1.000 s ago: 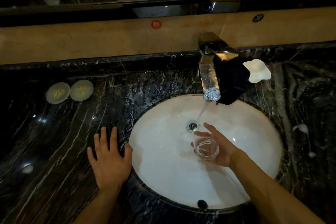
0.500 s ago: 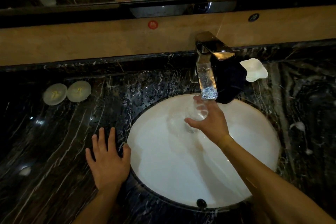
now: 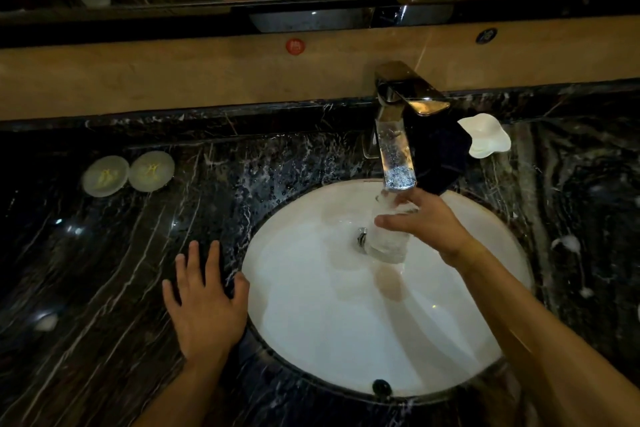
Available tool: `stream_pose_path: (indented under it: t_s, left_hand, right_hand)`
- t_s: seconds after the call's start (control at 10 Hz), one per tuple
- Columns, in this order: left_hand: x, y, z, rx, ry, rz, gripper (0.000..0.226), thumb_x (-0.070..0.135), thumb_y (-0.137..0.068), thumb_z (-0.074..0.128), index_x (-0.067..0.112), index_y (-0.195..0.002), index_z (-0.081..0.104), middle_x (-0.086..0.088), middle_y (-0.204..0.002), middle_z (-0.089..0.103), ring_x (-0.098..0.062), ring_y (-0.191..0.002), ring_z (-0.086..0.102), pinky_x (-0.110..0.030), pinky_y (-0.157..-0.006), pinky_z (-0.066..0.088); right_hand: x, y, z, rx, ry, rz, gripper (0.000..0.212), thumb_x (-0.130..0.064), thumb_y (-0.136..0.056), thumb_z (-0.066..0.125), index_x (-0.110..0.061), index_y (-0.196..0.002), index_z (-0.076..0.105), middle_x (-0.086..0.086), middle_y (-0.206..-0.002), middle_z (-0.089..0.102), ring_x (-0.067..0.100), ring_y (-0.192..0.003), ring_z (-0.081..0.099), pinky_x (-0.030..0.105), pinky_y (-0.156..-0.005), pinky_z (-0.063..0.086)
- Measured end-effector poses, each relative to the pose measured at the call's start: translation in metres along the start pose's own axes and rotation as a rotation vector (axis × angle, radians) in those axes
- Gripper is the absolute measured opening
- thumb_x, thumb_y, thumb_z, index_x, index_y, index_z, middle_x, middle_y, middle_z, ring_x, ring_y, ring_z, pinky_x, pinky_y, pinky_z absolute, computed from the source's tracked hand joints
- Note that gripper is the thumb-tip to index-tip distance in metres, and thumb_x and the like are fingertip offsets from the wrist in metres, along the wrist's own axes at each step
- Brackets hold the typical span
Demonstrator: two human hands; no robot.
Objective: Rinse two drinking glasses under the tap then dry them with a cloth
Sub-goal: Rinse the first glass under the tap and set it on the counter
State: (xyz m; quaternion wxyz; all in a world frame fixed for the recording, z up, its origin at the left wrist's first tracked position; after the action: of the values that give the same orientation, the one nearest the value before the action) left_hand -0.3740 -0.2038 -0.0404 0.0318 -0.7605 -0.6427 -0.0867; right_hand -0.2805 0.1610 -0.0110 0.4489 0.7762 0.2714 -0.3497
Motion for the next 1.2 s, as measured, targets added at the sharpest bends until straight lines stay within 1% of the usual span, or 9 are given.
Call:
stream_pose_path:
  t_s: [0.2,0.3,0.4,0.6,0.7,0.8,0.9,1.0,1.2]
  left_hand:
    - [0.0,0.0,0.0,0.004,-0.008,0.006,0.07,0.053,-0.09,0.035,0.025,-0.154,0.033,-0.008,-0.164,0.024,-0.028,-0.152,0.015,-0.058,-0.119,0.013]
    - [0.0,0.0,0.0,0.003,-0.003,0.004,0.071,0.053,-0.09,0.034,0.025,-0.154,0.033,-0.008,-0.164,0.024,-0.028,-0.152,0.015,-0.058,-0.119,0.012]
    - [0.001,0.0,-0.001,0.017,-0.007,0.016,0.072,0.054,-0.089,0.034,0.023,-0.153,0.034,-0.009,-0.163,0.025,-0.029,-0.151,0.017,-0.059,-0.118,0.014]
    - [0.001,0.0,0.0,0.008,-0.01,0.007,0.072,0.054,-0.089,0.034,0.024,-0.154,0.033,-0.008,-0.163,0.024,-0.029,-0.152,0.017,-0.058,-0.119,0.013]
    - [0.001,0.0,-0.001,0.011,-0.01,0.006,0.071,0.054,-0.089,0.034,0.024,-0.154,0.034,-0.008,-0.163,0.025,-0.029,-0.152,0.017,-0.058,-0.119,0.013]
    - [0.001,0.0,0.0,0.011,-0.017,0.008,0.072,0.054,-0.088,0.033,0.024,-0.153,0.035,-0.009,-0.163,0.026,-0.029,-0.151,0.018,-0.059,-0.118,0.015]
    - [0.001,-0.001,0.0,0.01,-0.02,0.008,0.072,0.053,-0.088,0.035,0.024,-0.153,0.035,-0.009,-0.163,0.026,-0.029,-0.151,0.018,-0.059,-0.118,0.016]
    - [0.002,0.0,0.0,0.017,-0.008,0.007,0.071,0.053,-0.088,0.035,0.023,-0.153,0.035,-0.009,-0.162,0.027,-0.029,-0.151,0.019,-0.06,-0.118,0.015]
    - [0.0,0.0,0.001,0.008,-0.011,0.006,0.071,0.053,-0.089,0.034,0.024,-0.153,0.034,-0.009,-0.163,0.025,-0.029,-0.151,0.017,-0.059,-0.119,0.013]
  right_hand:
    - [-0.012,0.001,0.012,0.169,-0.134,-0.224,0.071,-0.025,-0.064,0.092,-0.031,-0.122,0.052,-0.006,-0.117,0.064,0.012,-0.105,0.062,0.012,-0.083,0.048]
    - [-0.022,0.006,0.008,0.391,0.096,-0.333,0.074,-0.028,-0.067,0.091,-0.018,-0.129,0.052,-0.001,-0.12,0.052,0.014,-0.103,0.056,0.024,-0.089,0.049]
    - [-0.024,0.009,0.001,0.429,0.287,-0.29,0.076,-0.032,-0.071,0.088,-0.02,-0.136,0.05,0.001,-0.134,0.052,0.015,-0.108,0.056,0.024,-0.082,0.042]
    - [-0.006,-0.003,-0.005,0.174,0.317,-0.09,0.071,-0.038,-0.065,0.09,-0.022,-0.125,0.056,-0.003,-0.119,0.062,0.018,-0.102,0.058,0.032,-0.084,0.047]
    - [-0.003,-0.004,0.003,0.034,0.067,-0.073,0.083,-0.048,-0.053,0.091,-0.026,-0.125,0.057,-0.009,-0.119,0.064,0.017,-0.11,0.062,0.038,-0.098,0.052]
    - [-0.004,-0.004,0.012,0.071,-0.19,-0.134,0.076,-0.026,-0.059,0.094,-0.023,-0.126,0.057,-0.009,-0.118,0.066,0.003,-0.104,0.065,0.025,-0.093,0.054]
    - [-0.017,0.001,0.013,0.318,-0.062,-0.262,0.074,-0.022,-0.066,0.092,-0.022,-0.128,0.052,-0.005,-0.119,0.059,0.006,-0.1,0.06,0.009,-0.084,0.046]
    - [-0.02,0.005,0.009,0.443,0.143,-0.277,0.072,-0.026,-0.069,0.089,-0.016,-0.13,0.052,0.0,-0.124,0.054,0.01,-0.099,0.053,0.021,-0.083,0.046]
    - [-0.007,-0.002,-0.001,0.256,0.345,-0.081,0.072,-0.032,-0.065,0.09,-0.019,-0.128,0.057,0.001,-0.123,0.062,0.021,-0.104,0.06,0.032,-0.083,0.047]
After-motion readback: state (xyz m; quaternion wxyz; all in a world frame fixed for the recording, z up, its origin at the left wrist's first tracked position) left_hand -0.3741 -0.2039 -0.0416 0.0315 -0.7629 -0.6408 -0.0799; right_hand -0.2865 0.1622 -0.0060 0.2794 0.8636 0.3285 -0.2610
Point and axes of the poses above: each hand's wrist, its own y-axis away from the middle knuckle, its own z-axis out of the palm, x = y × z, the point moved 7 cm from there along -y, towards the middle knuckle
